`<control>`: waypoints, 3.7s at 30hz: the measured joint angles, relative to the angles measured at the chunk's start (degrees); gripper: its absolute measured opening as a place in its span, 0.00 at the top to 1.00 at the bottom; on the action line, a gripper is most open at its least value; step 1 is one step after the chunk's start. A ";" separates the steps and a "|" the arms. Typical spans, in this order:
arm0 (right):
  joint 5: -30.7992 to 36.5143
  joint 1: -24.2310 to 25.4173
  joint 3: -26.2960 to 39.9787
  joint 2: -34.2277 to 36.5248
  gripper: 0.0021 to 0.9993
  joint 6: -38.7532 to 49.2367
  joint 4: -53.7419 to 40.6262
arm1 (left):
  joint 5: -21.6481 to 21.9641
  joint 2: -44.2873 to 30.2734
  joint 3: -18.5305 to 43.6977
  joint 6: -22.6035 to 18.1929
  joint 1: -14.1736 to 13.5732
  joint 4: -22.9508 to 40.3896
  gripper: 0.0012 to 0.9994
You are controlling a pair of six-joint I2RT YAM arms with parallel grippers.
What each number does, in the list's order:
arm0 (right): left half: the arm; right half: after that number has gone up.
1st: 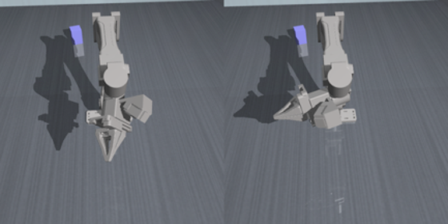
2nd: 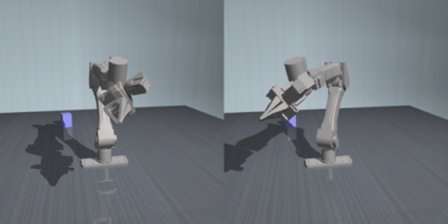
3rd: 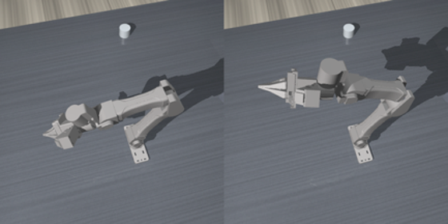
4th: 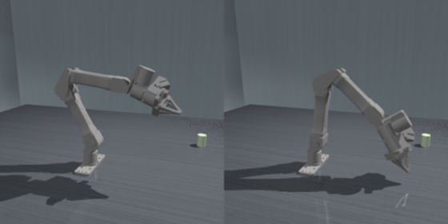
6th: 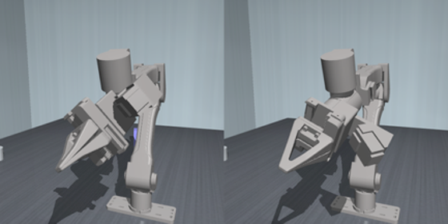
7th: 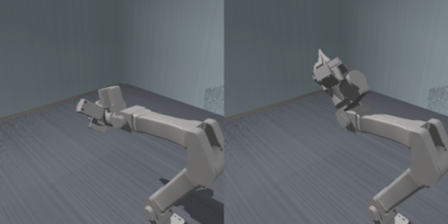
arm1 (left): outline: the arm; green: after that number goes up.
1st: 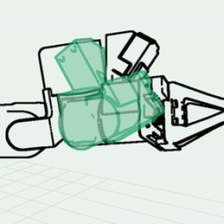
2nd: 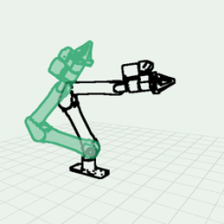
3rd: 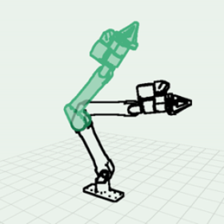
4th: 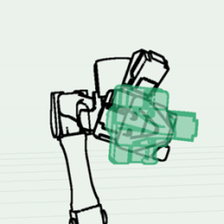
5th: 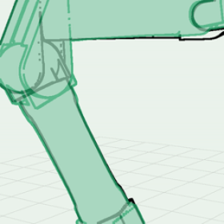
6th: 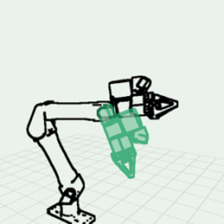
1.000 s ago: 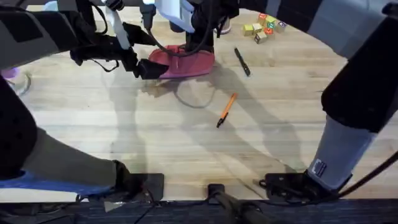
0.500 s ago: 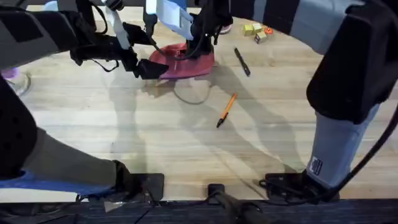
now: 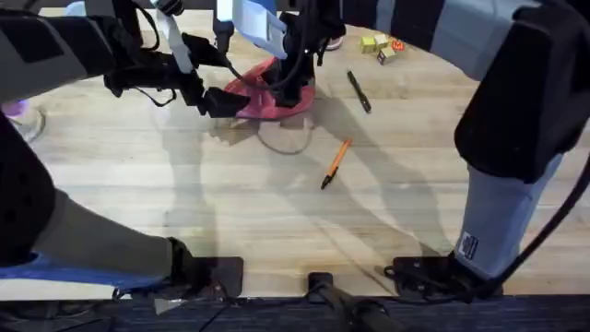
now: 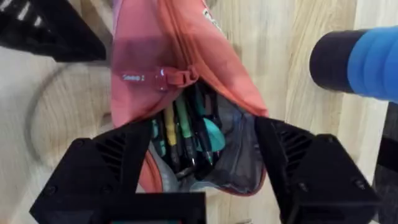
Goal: Unzip the bag, pick up the pens from the table one at a time and place them inside, then zip the bag closed.
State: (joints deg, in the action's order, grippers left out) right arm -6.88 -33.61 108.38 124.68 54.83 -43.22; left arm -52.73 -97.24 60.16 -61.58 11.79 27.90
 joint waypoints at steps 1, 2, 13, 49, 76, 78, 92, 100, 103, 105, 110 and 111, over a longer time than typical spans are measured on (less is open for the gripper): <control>0.01 0.00 0.00 0.00 0.00 0.00 -0.02 | -0.02 -0.01 -0.02 0.00 0.00 0.00 0.00; 0.01 -0.02 0.00 0.00 0.00 0.00 -0.04 | 0.00 -0.01 -0.02 0.00 0.00 0.00 0.00; 0.03 -0.02 0.09 -0.70 0.00 -4.00 -1.94 | 0.00 -0.01 0.00 0.00 0.00 -0.02 0.01; 0.39 16.92 -19.37 -24.77 0.00 -24.98 -4.26 | -2.14 -0.01 0.00 0.00 0.00 -0.04 0.01; 6.22 16.96 -20.00 -24.76 0.00 -43.08 -5.73 | -6.68 -0.01 0.00 0.00 0.02 -0.04 0.01; 6.24 16.96 -20.00 -24.76 0.00 -43.08 -5.73 | -8.03 -0.01 0.00 0.01 0.02 -0.01 0.01; 6.26 16.96 -20.00 -24.76 0.00 -43.08 -5.73 | -2.50 0.11 0.00 0.02 0.96 4.65 0.01; 6.24 16.96 -20.00 -24.76 0.00 -43.10 -5.73 | 5.48 9.46 0.92 2.13 4.68 10.24 0.01; 6.24 16.96 -20.00 -24.76 0.00 -43.10 -5.73 | 8.41 14.53 1.85 4.01 5.40 13.11 0.01; 6.26 16.96 -20.00 -24.76 0.00 -43.10 -5.73 | 10.22 17.51 2.16 5.02 5.49 15.59 0.01; 6.25 16.96 -20.00 -24.76 0.00 -43.10 -5.66 | 13.41 22.37 2.19 6.76 5.49 20.70 0.01; 6.26 16.96 -20.00 -24.76 0.00 -43.10 -5.44 | 14.16 23.06 2.19 7.22 5.49 21.29 0.01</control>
State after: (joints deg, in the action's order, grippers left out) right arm -0.62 -16.64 88.38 99.92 11.73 -48.66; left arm -38.57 -74.18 62.35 -54.36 17.28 49.19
